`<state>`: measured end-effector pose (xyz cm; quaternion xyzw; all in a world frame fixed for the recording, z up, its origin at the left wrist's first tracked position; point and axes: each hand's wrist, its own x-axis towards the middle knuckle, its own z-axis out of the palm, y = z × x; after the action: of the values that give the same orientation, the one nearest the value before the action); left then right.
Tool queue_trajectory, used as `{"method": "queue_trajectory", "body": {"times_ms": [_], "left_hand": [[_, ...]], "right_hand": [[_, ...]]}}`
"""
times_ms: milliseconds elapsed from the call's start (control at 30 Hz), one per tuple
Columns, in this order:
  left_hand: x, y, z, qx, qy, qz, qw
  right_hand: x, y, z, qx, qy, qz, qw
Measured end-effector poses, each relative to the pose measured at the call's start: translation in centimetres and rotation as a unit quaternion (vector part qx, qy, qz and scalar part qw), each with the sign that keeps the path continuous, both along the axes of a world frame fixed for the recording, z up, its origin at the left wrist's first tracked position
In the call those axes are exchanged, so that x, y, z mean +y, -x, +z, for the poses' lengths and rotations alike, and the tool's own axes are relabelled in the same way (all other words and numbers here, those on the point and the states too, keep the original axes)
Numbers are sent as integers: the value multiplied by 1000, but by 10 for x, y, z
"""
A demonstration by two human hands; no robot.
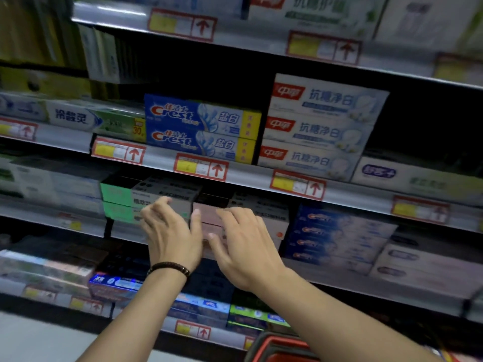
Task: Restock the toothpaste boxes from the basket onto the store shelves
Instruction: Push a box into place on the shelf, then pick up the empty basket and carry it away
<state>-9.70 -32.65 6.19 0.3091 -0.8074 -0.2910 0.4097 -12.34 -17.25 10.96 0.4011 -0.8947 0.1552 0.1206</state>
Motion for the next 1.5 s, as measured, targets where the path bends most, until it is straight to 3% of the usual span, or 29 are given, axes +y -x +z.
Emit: {"method": "queue_trajectory", "body": {"times_ms": [367,833,1100,1500], "left_hand": [[90,-3,27,-23,-87,-139,986],[179,-48,47,-74,-130,-250,956],[214,-91,44,-146,-183,-309,922],[240,-112,39,-194,-217,-319,902]], "right_hand": [[111,-12,-5,-43,25,-83,995],[251,-40,-8,-121,61,-179,974],[315,-74,-15,-210,145,-231,939],[369,-117,-24,-298,234,-272,884]]}}
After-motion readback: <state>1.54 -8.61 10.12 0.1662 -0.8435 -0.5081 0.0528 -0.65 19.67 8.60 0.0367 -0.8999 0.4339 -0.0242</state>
